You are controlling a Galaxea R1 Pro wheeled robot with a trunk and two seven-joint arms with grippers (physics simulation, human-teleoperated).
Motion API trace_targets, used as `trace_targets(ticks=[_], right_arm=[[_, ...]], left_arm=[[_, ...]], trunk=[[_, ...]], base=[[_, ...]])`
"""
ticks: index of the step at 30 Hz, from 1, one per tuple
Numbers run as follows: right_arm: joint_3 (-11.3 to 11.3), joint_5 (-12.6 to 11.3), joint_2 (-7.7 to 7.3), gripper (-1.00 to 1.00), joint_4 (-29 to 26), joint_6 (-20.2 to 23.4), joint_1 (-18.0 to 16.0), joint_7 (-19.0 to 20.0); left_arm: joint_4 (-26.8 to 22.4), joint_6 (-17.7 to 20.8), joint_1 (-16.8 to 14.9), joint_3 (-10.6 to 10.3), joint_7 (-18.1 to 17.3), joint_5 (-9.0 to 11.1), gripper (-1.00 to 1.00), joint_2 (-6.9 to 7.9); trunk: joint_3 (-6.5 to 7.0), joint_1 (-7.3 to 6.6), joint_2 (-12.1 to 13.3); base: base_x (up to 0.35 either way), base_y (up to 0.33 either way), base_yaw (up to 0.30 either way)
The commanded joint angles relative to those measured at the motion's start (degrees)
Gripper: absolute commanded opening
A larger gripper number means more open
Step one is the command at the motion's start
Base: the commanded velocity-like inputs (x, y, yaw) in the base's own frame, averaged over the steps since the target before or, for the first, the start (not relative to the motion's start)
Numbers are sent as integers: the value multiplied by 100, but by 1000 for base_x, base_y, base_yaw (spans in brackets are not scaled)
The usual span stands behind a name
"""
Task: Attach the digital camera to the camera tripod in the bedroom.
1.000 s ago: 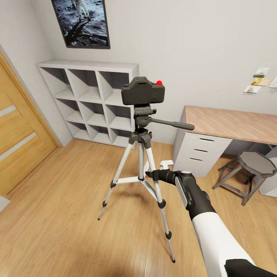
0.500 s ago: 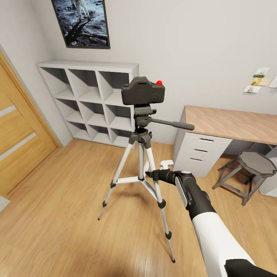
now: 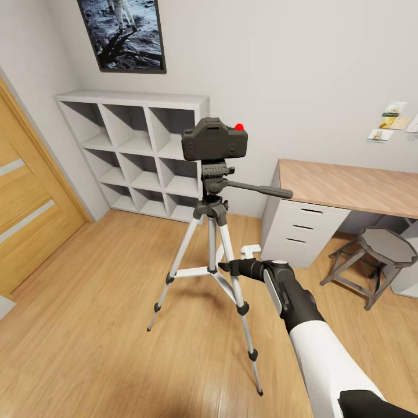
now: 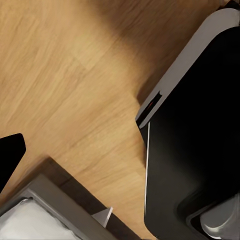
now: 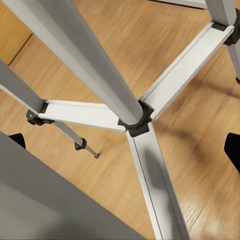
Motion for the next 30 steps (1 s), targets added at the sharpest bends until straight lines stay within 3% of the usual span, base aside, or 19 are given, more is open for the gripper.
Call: trace_targets(ticks=[1, 14, 27, 30], right_arm=[[-16, 59, 5, 100, -5, 20, -4, 44], [-16, 67, 1, 100, -3, 60, -4, 44], [-16, 68, -4, 100, -3, 48, -4, 44], [-13, 86, -102, 100, -9, 21, -4, 77]], left_arm=[[0, -91, 1, -48, 17, 33, 100, -15], [-5, -329, 90, -48, 17, 28, 100, -60], [-8, -343, 93, -48, 17, 30, 100, -91], [-6, -343, 93, -48, 12, 30, 100, -104]], trunk=[[-9, 3, -9], [-9, 3, -9], [-9, 3, -9], [-9, 3, -9]], base=[[0, 0, 0], [-6, 0, 0], [-157, 0, 0], [0, 0, 0]])
